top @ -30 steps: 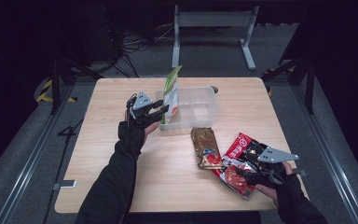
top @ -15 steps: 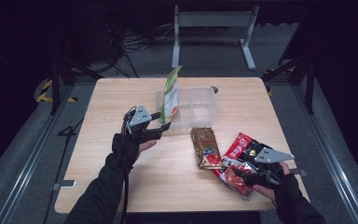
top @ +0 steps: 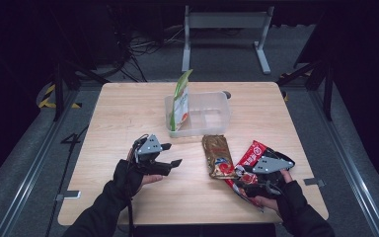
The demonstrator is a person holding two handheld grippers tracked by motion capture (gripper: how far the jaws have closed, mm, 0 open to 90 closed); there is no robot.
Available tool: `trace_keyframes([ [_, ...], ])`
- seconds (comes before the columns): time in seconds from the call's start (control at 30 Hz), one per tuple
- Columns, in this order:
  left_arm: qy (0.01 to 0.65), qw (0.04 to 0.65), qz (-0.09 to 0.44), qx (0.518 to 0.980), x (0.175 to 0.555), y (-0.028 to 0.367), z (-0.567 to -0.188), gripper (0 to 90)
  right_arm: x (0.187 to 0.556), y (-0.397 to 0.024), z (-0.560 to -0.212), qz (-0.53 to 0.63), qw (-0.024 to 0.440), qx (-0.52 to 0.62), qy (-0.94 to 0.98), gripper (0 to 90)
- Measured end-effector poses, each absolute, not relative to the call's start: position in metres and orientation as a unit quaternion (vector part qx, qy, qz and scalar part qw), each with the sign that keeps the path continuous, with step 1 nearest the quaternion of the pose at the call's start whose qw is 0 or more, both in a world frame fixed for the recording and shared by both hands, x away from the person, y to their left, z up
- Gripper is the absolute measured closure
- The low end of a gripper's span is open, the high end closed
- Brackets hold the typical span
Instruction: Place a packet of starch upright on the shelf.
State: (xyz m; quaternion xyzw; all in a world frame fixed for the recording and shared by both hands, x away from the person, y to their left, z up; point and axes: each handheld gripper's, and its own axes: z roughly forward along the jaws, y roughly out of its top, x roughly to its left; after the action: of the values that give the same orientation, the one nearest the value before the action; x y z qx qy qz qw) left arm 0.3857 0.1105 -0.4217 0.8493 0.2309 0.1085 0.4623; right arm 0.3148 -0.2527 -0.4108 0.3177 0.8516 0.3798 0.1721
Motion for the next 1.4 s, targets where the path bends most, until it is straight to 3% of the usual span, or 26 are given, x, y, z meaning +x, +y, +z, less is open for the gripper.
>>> trace_keyframes([
  [0.37, 0.225, 0.440, 0.073, 0.866, 0.384, 0.104, -0.436, 21.9, 0.329, -0.208, -0.423, 0.326, 0.188, 0.280, 0.883, 27.1],
  [0.57, 0.222, 0.443, 0.068, 0.866, 0.385, 0.102, -0.436, 21.0, 0.335, -0.199, -0.428, 0.303, 0.205, 0.274, 0.889, 26.6],
  [0.7, 0.219, 0.442, 0.065, 0.868, 0.385, 0.100, -0.437, 20.7, 0.336, -0.189, -0.432, 0.271, 0.241, 0.265, 0.893, 27.4],
  [0.87, 0.218, 0.441, 0.062, 0.869, 0.384, 0.099, -0.437, 20.0, 0.337, -0.186, -0.433, 0.273, 0.247, 0.256, 0.894, 36.9],
  [0.9, 0.215, 0.442, 0.062, 0.869, 0.384, 0.099, -0.437, 19.7, 0.338, -0.190, -0.432, 0.281, 0.246, 0.261, 0.890, 49.0],
  [0.93, 0.215, 0.442, 0.062, 0.869, 0.384, 0.099, -0.437, 19.7, 0.338, -0.190, -0.432, 0.281, 0.246, 0.261, 0.890, 49.0],
  [1.13, 0.204, 0.432, 0.070, 0.876, 0.382, 0.092, -0.436, 19.3, 0.332, -0.194, -0.422, 0.313, 0.257, 0.241, 0.882, 74.0],
  [1.4, 0.160, 0.429, 0.098, 0.883, 0.378, 0.069, -0.425, 18.9, 0.325, -0.202, -0.400, 0.351, 0.241, 0.218, 0.878, 80.5],
])
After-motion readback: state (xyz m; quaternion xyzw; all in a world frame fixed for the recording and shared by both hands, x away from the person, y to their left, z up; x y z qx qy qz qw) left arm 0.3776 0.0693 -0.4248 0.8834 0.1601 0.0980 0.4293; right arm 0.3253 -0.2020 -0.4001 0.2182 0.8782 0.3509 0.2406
